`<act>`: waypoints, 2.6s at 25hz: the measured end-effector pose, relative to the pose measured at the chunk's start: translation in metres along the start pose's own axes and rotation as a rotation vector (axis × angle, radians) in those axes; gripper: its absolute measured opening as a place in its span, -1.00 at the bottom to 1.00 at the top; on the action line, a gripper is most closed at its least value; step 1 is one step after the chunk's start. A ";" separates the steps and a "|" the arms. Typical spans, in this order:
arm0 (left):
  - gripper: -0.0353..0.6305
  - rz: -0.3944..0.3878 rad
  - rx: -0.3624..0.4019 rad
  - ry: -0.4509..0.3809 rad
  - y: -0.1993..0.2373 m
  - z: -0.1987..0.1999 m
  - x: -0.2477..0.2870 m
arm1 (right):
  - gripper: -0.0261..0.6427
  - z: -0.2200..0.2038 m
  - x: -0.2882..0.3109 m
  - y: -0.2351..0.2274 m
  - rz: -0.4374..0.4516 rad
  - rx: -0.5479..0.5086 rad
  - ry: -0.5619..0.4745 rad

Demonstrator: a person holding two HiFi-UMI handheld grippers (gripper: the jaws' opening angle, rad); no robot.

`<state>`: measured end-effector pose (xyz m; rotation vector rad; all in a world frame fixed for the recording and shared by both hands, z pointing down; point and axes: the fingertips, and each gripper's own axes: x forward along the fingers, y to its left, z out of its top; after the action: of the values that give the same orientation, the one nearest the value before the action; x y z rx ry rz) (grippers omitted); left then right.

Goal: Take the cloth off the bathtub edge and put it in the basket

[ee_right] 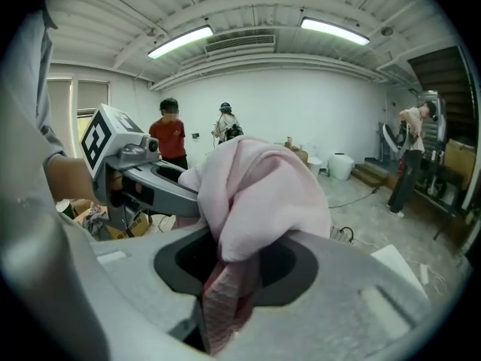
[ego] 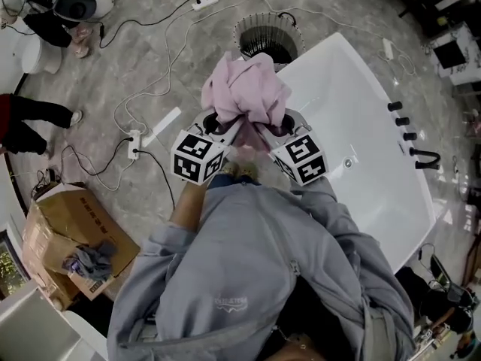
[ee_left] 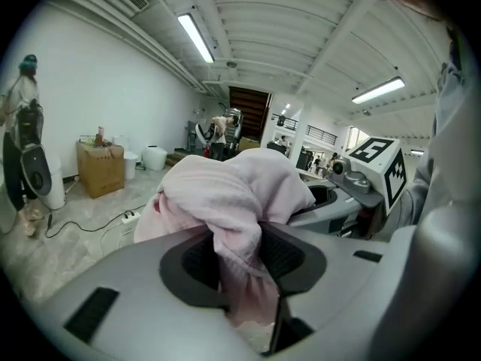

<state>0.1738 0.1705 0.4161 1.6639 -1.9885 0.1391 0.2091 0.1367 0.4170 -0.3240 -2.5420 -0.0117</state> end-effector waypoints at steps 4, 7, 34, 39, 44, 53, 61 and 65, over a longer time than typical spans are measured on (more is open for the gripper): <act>-0.51 0.068 0.004 -0.076 0.007 0.021 -0.015 | -0.56 0.028 0.002 0.001 0.023 -0.052 -0.052; -0.51 0.108 0.011 -0.114 0.019 0.034 -0.026 | -0.56 0.046 0.010 0.003 0.041 -0.074 -0.078; -0.51 -0.058 0.097 -0.163 0.290 0.145 -0.028 | -0.56 0.223 0.234 -0.038 -0.131 -0.027 -0.134; -0.51 -0.157 0.113 -0.143 0.301 0.158 -0.004 | -0.56 0.227 0.243 -0.062 -0.208 0.034 -0.117; -0.51 -0.238 0.130 -0.130 0.305 0.173 0.028 | -0.56 0.227 0.244 -0.093 -0.278 0.077 -0.116; -0.51 -0.372 0.212 -0.106 0.293 0.217 0.112 | -0.56 0.225 0.230 -0.180 -0.426 0.144 -0.144; -0.51 -0.474 0.268 -0.091 0.282 0.273 0.204 | -0.56 0.231 0.215 -0.281 -0.530 0.198 -0.151; -0.51 -0.512 0.279 -0.095 0.279 0.295 0.236 | -0.56 0.239 0.210 -0.319 -0.569 0.209 -0.163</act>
<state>-0.2085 -0.0935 0.3453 2.3433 -1.5945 0.1549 -0.1646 -0.1061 0.3505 0.5008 -2.6781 0.0649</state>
